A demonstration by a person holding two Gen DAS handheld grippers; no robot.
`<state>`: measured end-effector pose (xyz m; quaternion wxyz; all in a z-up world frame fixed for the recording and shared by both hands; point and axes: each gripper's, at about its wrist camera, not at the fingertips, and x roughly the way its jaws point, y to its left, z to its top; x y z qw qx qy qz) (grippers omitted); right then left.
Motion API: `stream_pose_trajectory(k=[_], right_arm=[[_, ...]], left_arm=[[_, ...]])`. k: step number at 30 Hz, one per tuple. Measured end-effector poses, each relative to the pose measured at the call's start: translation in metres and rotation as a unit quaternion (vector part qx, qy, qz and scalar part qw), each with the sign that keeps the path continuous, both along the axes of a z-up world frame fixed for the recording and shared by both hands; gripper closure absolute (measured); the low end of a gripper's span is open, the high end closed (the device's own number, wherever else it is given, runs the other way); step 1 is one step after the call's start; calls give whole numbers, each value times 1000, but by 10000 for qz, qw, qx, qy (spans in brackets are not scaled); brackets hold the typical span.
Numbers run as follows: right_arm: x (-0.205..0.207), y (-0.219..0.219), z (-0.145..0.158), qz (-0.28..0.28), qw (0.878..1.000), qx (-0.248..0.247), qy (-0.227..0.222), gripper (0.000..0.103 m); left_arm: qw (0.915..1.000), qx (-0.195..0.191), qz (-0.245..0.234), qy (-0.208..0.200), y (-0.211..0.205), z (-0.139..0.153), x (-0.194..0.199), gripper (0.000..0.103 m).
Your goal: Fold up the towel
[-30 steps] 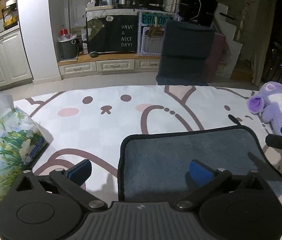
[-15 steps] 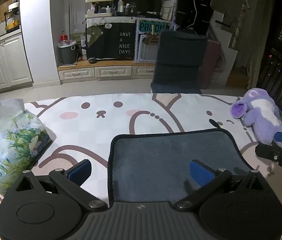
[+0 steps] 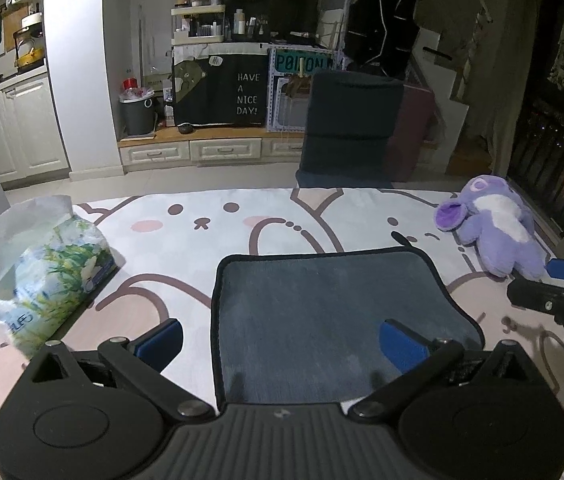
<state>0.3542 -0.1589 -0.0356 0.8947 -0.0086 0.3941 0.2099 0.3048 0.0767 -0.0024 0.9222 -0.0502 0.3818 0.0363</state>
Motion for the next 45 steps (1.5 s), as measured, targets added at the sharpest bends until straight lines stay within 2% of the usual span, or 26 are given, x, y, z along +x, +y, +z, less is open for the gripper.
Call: stream_pose_trajectory(k=[21,35,45], right_arm=[[-79,-23,50,6,9996,-9,-300,0],[-125,-40,74,32,9991,72,-428,0],[-150,-48,83,105,9986,144,-505,0]], left_arm=[[9997,78,-49,-228,-28,41,-85,0],[9985,-74,-268,-474,-48,63,-131,0],[9965,-41,-385,-734,-61,74,-161,0]])
